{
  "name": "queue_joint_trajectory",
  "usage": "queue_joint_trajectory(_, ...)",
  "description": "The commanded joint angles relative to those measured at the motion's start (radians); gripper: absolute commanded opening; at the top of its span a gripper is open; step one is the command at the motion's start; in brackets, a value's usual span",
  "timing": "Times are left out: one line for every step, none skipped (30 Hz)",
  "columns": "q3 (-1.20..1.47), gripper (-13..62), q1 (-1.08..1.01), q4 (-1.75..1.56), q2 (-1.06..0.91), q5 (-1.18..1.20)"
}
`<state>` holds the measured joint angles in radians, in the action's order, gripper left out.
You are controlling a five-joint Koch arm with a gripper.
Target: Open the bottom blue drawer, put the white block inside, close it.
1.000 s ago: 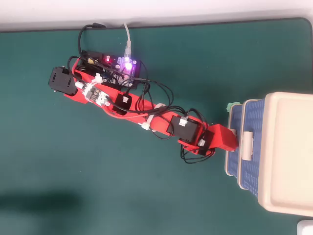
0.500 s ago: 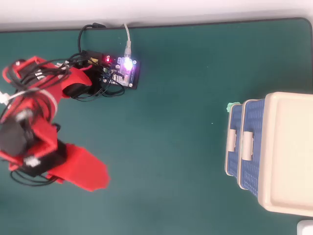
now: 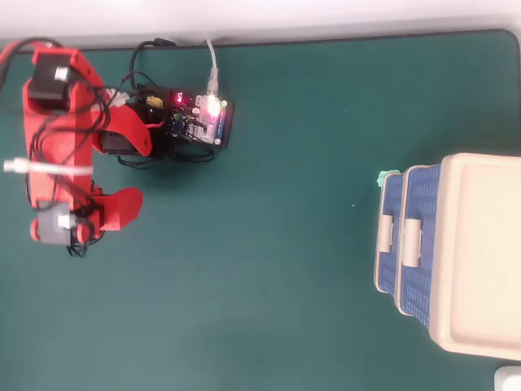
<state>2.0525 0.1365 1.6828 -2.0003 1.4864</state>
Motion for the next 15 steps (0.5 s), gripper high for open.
queue_joint_trajectory(0.091,34.0,0.003,0.028,-0.16,0.009)
queue_joint_trajectory(0.141,34.0,0.002,0.028,-0.225,0.009)
queue_joint_trajectory(0.189,34.1,0.0,0.029,-0.291,0.008)
queue_joint_trajectory(0.244,34.1,-0.005,0.034,-0.348,0.009)
queue_joint_trajectory(0.279,34.2,-0.006,0.041,-0.356,0.009)
queue_joint_trajectory(0.308,34.3,-0.006,0.054,-0.351,0.008)
queue_joint_trajectory(0.336,34.3,-0.005,0.061,-0.35,0.008)
queue_joint_trajectory(0.362,34.6,-0.006,0.052,-0.35,0.008)
queue_joint_trajectory(0.368,34.6,-0.006,0.04,-0.35,0.006)
queue_joint_trajectory(0.368,34.6,-0.006,0.035,-0.35,0.003)
queue_joint_trajectory(0.368,34.9,-0.005,0.034,-0.35,0.005)
queue_joint_trajectory(0.373,34.8,-0.005,0.028,-0.35,0.006)
queue_joint_trajectory(0.374,34.7,-0.003,0.025,-0.348,0.008)
queue_joint_trajectory(0.382,34.6,-0.003,0.02,-0.348,0.009)
queue_joint_trajectory(0.402,34.6,-0.002,-0.005,-0.345,0.008)
